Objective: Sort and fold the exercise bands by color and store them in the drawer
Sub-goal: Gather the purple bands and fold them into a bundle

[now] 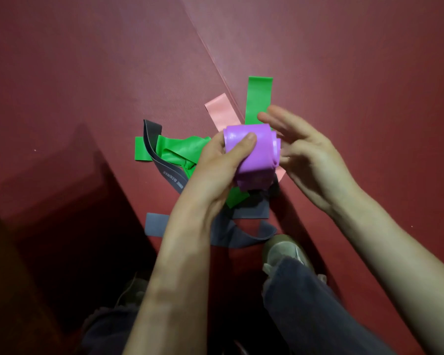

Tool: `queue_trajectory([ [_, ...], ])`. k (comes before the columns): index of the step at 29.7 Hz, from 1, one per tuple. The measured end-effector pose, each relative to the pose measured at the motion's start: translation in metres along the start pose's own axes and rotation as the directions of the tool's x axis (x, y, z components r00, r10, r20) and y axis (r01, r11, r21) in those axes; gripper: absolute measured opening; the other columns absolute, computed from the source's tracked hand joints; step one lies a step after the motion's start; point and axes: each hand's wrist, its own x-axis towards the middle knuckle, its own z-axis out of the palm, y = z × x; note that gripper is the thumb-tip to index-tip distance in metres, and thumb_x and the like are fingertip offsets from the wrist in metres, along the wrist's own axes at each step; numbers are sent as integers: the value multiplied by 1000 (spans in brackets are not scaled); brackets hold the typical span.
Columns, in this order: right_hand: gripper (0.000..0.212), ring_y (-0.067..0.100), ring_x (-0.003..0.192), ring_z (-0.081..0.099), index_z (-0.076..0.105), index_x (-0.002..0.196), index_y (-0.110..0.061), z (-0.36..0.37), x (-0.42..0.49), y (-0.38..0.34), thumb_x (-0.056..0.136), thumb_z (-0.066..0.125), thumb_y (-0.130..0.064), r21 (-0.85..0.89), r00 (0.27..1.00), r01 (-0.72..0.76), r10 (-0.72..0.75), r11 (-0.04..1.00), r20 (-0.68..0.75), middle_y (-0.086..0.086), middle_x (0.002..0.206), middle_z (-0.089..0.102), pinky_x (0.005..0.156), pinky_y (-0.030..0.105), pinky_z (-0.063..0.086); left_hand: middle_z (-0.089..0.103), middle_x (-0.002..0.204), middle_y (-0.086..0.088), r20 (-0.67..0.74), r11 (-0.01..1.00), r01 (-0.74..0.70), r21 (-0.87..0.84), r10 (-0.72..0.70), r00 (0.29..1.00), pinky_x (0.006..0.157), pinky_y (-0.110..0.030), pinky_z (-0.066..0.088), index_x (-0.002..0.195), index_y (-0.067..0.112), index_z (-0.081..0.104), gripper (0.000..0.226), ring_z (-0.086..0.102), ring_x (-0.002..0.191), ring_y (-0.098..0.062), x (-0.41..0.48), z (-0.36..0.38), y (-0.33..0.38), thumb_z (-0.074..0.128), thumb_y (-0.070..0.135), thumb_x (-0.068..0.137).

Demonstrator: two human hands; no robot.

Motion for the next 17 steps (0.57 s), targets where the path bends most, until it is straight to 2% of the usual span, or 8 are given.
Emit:
queue_trajectory([
  [2, 46, 4, 90, 65, 56, 113, -22, -3, 2, -2, 70, 45, -10, 51, 996, -91, 91, 995, 4, -6, 107, 66, 79, 21, 51, 61, 99, -14, -21, 995, -83, 61, 85, 996, 69, -22, 51, 116, 2, 52, 28, 58, 83, -20, 1, -1, 0, 52, 8, 89],
  [5, 37, 8, 94, 66, 66, 105, -22, -8, 2, -5, 70, 61, -34, -283, 971, -136, 184, 949, 152, -4, 102, 71, 87, 25, 51, 61, 90, -4, -23, 974, -180, 140, 185, 982, 70, -25, 52, 107, 9, 52, 21, 57, 79, -15, 0, 0, 3, 56, 7, 87],
  [7, 24, 10, 91, 67, 70, 94, -13, -5, -1, -9, 81, 57, -29, -402, 950, -106, 212, 910, 230, 0, 95, 73, 86, 20, 51, 60, 88, 0, -26, 965, -214, 154, 221, 975, 80, -31, 49, 100, 15, 53, 20, 57, 80, -13, 0, 1, 4, 62, 12, 82],
  [9, 17, 7, 80, 67, 69, 87, -12, 0, 1, -16, 88, 53, -20, -433, 959, -104, 207, 895, 196, -1, 83, 73, 76, 14, 51, 61, 90, 0, -32, 964, -221, 148, 228, 973, 83, -32, 49, 94, 21, 52, 23, 58, 82, -12, 0, 1, 4, 62, 23, 73],
  [11, 20, 8, 75, 63, 66, 83, -10, 5, 4, -20, 90, 48, -14, -500, 963, -97, 209, 861, 172, 0, 79, 70, 77, 18, 50, 60, 95, -2, -52, 973, -193, 127, 201, 978, 85, -32, 49, 94, 24, 49, 27, 58, 86, -14, 0, 0, 2, 58, 27, 69],
  [13, 22, 6, 65, 58, 61, 76, -9, 12, 7, -22, 92, 46, -12, -513, 960, -119, 231, 850, 160, -5, 67, 65, 71, 21, 48, 59, 103, -4, -70, 984, -151, 93, 158, 985, 91, -34, 49, 99, 26, 46, 31, 58, 92, -16, 1, -1, 1, 61, 28, 71],
  [15, 28, -1, 45, 48, 55, 67, -14, 15, 8, -21, 93, 44, -13, -482, 958, -137, 239, 865, 157, -13, 44, 53, 53, 15, 42, 58, 112, -5, -75, 993, -115, 22, 117, 990, 97, -39, 47, 111, 25, 43, 36, 59, 100, -18, 0, -1, 2, 61, 25, 81],
  [17, 23, 0, 45, 49, 58, 71, -16, 16, 8, -18, 92, 48, -17, -399, 964, -146, 221, 905, 150, -11, 46, 55, 49, 17, 40, 61, 117, -9, -52, 994, -88, -67, 85, 995, 97, -42, 48, 121, 16, 44, 45, 61, 103, -21, -2, -2, 0, 60, 28, 81],
])
